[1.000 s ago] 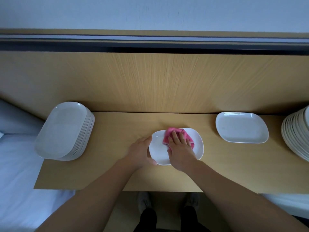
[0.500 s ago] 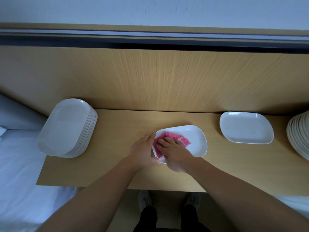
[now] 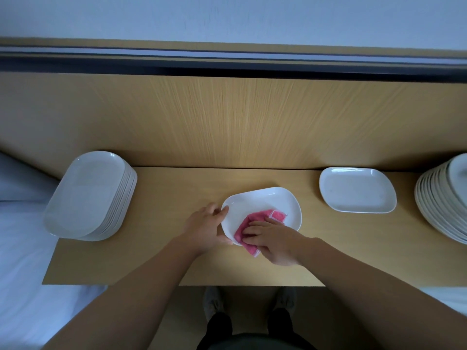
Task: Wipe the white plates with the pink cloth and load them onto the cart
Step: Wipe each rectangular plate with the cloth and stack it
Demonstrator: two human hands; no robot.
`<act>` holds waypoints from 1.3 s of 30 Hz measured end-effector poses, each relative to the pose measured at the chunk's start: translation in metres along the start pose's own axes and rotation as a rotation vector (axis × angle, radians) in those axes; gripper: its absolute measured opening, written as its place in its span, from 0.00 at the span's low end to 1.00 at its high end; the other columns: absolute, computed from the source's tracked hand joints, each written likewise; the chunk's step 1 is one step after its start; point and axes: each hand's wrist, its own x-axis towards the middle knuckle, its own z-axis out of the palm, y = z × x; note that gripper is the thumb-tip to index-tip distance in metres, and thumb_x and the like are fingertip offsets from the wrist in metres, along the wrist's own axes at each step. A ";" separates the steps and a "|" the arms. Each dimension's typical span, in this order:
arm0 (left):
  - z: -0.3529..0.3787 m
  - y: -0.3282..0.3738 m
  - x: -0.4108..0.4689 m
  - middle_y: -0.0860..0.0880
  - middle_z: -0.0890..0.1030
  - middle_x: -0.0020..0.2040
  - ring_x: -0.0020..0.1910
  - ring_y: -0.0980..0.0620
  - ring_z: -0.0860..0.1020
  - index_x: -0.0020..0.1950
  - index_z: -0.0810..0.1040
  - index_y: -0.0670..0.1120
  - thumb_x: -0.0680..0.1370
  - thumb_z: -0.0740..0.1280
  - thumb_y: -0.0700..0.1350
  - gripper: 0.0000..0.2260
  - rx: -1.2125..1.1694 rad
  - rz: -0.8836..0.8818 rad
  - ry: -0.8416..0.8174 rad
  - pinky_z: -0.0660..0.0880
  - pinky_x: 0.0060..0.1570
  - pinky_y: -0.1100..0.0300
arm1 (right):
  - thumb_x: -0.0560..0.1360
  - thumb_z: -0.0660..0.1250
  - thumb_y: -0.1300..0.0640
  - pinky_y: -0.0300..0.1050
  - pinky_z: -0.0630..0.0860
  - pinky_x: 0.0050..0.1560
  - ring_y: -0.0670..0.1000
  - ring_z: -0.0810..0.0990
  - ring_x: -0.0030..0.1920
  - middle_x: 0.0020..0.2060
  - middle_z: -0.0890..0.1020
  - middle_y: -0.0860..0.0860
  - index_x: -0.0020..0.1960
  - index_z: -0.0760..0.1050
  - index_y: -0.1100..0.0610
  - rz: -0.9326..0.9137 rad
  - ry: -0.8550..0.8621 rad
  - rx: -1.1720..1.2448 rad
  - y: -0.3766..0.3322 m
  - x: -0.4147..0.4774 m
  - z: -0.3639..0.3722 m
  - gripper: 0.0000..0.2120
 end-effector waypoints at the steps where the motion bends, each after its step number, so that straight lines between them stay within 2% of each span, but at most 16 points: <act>1: -0.001 0.000 0.000 0.50 0.61 0.72 0.67 0.49 0.65 0.78 0.52 0.53 0.71 0.67 0.66 0.42 0.003 -0.002 0.001 0.66 0.64 0.55 | 0.81 0.54 0.57 0.52 0.47 0.76 0.48 0.54 0.75 0.72 0.66 0.44 0.69 0.71 0.49 0.001 -0.005 -0.002 0.000 -0.002 -0.001 0.18; 5: -0.002 0.000 -0.003 0.49 0.58 0.72 0.68 0.47 0.62 0.78 0.52 0.55 0.71 0.68 0.64 0.42 0.006 -0.010 0.002 0.64 0.67 0.53 | 0.81 0.57 0.53 0.61 0.52 0.74 0.55 0.56 0.76 0.74 0.65 0.51 0.64 0.75 0.51 0.033 0.106 -0.037 -0.006 -0.001 0.000 0.15; 7: -0.005 0.001 -0.006 0.47 0.54 0.75 0.73 0.46 0.56 0.78 0.53 0.54 0.71 0.69 0.64 0.42 0.027 0.004 0.024 0.59 0.71 0.52 | 0.81 0.54 0.46 0.66 0.51 0.74 0.61 0.51 0.77 0.78 0.55 0.56 0.73 0.66 0.51 0.153 0.101 -0.092 -0.012 0.000 0.004 0.22; 9: -0.006 0.004 -0.009 0.48 0.51 0.78 0.76 0.46 0.51 0.78 0.55 0.52 0.72 0.67 0.64 0.40 0.076 0.069 0.062 0.51 0.73 0.53 | 0.79 0.45 0.39 0.67 0.51 0.72 0.65 0.50 0.76 0.78 0.52 0.58 0.76 0.59 0.53 0.281 0.054 -0.117 -0.019 0.003 0.009 0.30; 11: -0.004 0.009 -0.008 0.49 0.53 0.78 0.77 0.50 0.51 0.78 0.57 0.48 0.75 0.65 0.63 0.37 0.107 0.164 0.062 0.47 0.74 0.58 | 0.75 0.42 0.38 0.69 0.62 0.67 0.69 0.63 0.71 0.74 0.63 0.60 0.73 0.67 0.53 0.321 0.023 -0.158 -0.023 0.007 0.015 0.34; 13: -0.002 0.013 -0.005 0.50 0.56 0.78 0.77 0.52 0.51 0.78 0.58 0.45 0.76 0.64 0.62 0.36 0.090 0.191 0.014 0.47 0.73 0.60 | 0.75 0.48 0.41 0.66 0.74 0.55 0.68 0.77 0.61 0.65 0.76 0.59 0.64 0.77 0.53 0.346 -0.029 -0.216 -0.020 0.010 0.022 0.29; 14: 0.000 0.014 -0.004 0.50 0.56 0.79 0.77 0.52 0.51 0.78 0.58 0.45 0.77 0.63 0.61 0.35 0.075 0.182 -0.002 0.48 0.73 0.60 | 0.75 0.51 0.43 0.65 0.76 0.53 0.66 0.78 0.59 0.63 0.78 0.57 0.62 0.78 0.52 0.341 -0.033 -0.241 -0.017 0.010 0.025 0.26; 16: 0.001 0.013 -0.001 0.52 0.53 0.79 0.77 0.53 0.50 0.78 0.59 0.45 0.78 0.62 0.60 0.34 0.072 0.168 -0.017 0.47 0.74 0.59 | 0.76 0.61 0.47 0.65 0.75 0.58 0.66 0.76 0.63 0.65 0.76 0.56 0.65 0.76 0.53 0.261 0.019 -0.304 -0.010 0.007 0.028 0.20; 18: 0.002 0.012 0.000 0.52 0.51 0.79 0.78 0.54 0.48 0.78 0.57 0.45 0.79 0.61 0.60 0.33 0.106 0.167 -0.041 0.45 0.75 0.59 | 0.71 0.73 0.51 0.62 0.74 0.60 0.64 0.76 0.63 0.65 0.77 0.55 0.65 0.76 0.53 0.172 0.112 -0.324 0.000 0.001 0.031 0.23; 20: 0.000 0.011 0.001 0.52 0.49 0.80 0.78 0.55 0.46 0.78 0.56 0.43 0.79 0.60 0.59 0.33 0.131 0.171 -0.067 0.44 0.75 0.59 | 0.67 0.78 0.53 0.61 0.75 0.60 0.62 0.77 0.63 0.64 0.77 0.54 0.64 0.77 0.52 0.150 0.105 -0.333 0.009 -0.009 0.027 0.27; 24: -0.002 0.010 0.001 0.52 0.46 0.80 0.77 0.57 0.44 0.78 0.55 0.43 0.80 0.59 0.59 0.33 0.121 0.168 -0.096 0.42 0.74 0.60 | 0.68 0.76 0.56 0.58 0.73 0.63 0.60 0.76 0.65 0.65 0.77 0.53 0.66 0.76 0.52 0.178 0.090 -0.364 0.033 -0.030 0.019 0.27; 27: -0.003 0.009 0.001 0.51 0.46 0.80 0.77 0.57 0.43 0.78 0.54 0.42 0.80 0.58 0.59 0.33 0.126 0.177 -0.107 0.41 0.74 0.59 | 0.75 0.64 0.62 0.54 0.62 0.73 0.59 0.62 0.74 0.74 0.64 0.53 0.74 0.66 0.52 0.178 0.015 -0.372 0.044 -0.043 0.004 0.27; 29: -0.004 0.009 0.001 0.51 0.46 0.80 0.77 0.57 0.43 0.78 0.53 0.42 0.80 0.58 0.58 0.33 0.135 0.183 -0.111 0.41 0.74 0.59 | 0.76 0.59 0.63 0.49 0.63 0.68 0.56 0.58 0.75 0.75 0.61 0.50 0.74 0.64 0.50 0.204 -0.009 -0.377 0.047 -0.046 -0.009 0.27; 32: -0.006 0.011 0.002 0.51 0.45 0.80 0.77 0.57 0.43 0.78 0.52 0.42 0.81 0.57 0.59 0.33 0.149 0.186 -0.126 0.41 0.73 0.60 | 0.74 0.59 0.64 0.46 0.64 0.62 0.54 0.65 0.70 0.70 0.68 0.46 0.70 0.69 0.49 0.196 0.043 -0.354 0.047 -0.045 -0.021 0.26; 36: -0.005 0.012 0.002 0.51 0.46 0.80 0.77 0.57 0.43 0.78 0.52 0.42 0.80 0.58 0.59 0.33 0.142 0.185 -0.127 0.42 0.74 0.59 | 0.62 0.73 0.65 0.50 0.75 0.51 0.56 0.79 0.56 0.58 0.80 0.50 0.56 0.81 0.51 0.219 0.202 -0.366 0.051 -0.027 -0.031 0.23; 39: -0.005 0.012 0.001 0.51 0.46 0.80 0.77 0.57 0.43 0.78 0.52 0.42 0.80 0.58 0.58 0.33 0.144 0.176 -0.127 0.42 0.74 0.59 | 0.74 0.62 0.62 0.53 0.64 0.66 0.58 0.65 0.70 0.70 0.69 0.50 0.67 0.73 0.49 0.268 0.127 -0.357 0.051 -0.010 -0.027 0.23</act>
